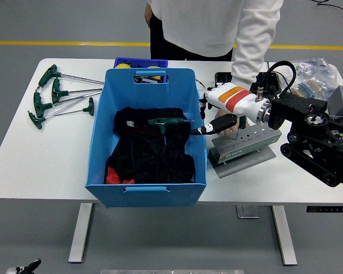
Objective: Lift tool from toolbox,place it in box,lift tool from toolbox,place it in box
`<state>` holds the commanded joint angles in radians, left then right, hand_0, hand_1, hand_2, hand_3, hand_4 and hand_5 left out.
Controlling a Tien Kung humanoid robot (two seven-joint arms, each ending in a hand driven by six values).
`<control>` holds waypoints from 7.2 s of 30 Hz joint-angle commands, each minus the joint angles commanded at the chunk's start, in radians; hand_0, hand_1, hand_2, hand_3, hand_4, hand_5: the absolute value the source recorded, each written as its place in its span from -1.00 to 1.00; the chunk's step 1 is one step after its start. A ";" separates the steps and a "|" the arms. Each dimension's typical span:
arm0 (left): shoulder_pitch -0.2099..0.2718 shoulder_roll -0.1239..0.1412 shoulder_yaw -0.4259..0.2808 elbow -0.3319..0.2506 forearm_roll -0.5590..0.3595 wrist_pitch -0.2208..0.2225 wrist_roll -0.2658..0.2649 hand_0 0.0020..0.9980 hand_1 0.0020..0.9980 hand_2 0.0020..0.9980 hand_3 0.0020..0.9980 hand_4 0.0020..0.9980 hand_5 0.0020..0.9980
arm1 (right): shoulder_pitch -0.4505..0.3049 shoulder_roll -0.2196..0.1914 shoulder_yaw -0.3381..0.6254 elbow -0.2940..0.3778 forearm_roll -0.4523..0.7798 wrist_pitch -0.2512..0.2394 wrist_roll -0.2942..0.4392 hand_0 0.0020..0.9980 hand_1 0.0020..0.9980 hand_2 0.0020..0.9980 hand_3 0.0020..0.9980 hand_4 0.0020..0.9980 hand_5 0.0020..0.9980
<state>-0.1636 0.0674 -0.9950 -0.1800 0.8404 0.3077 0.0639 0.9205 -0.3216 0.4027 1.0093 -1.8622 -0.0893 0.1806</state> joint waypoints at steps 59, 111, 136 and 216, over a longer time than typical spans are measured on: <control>0.003 0.001 0.028 0.000 -0.030 0.006 -0.004 0.43 0.43 0.48 0.26 0.25 0.00 | -0.028 -0.085 -0.023 -0.066 -0.135 0.015 0.004 0.18 -0.55 -0.58 -0.71 1.00 0.85; 0.000 0.011 0.047 0.000 -0.056 0.002 -0.008 0.43 0.43 0.48 0.25 0.25 0.00 | 0.063 -0.206 0.098 0.157 -0.042 0.049 -0.027 -1.00 -1.00 -1.00 -0.98 1.00 0.76; 0.000 0.013 0.022 0.000 -0.025 0.000 -0.002 0.43 0.43 0.48 0.26 0.25 0.00 | 0.285 0.031 -0.050 0.194 0.034 0.122 -0.135 -0.77 -0.81 -0.71 -0.63 1.00 0.74; 0.034 -0.001 -0.029 0.000 0.043 -0.001 0.008 0.43 0.43 0.49 0.25 0.25 0.00 | -0.745 -0.115 1.019 0.353 1.232 0.113 -0.071 1.00 0.83 0.84 0.90 1.00 1.00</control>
<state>-0.1293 0.0664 -1.0239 -0.1800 0.8830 0.3063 0.0717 0.1751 -0.4362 1.4219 1.3627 -0.6305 0.0239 0.1099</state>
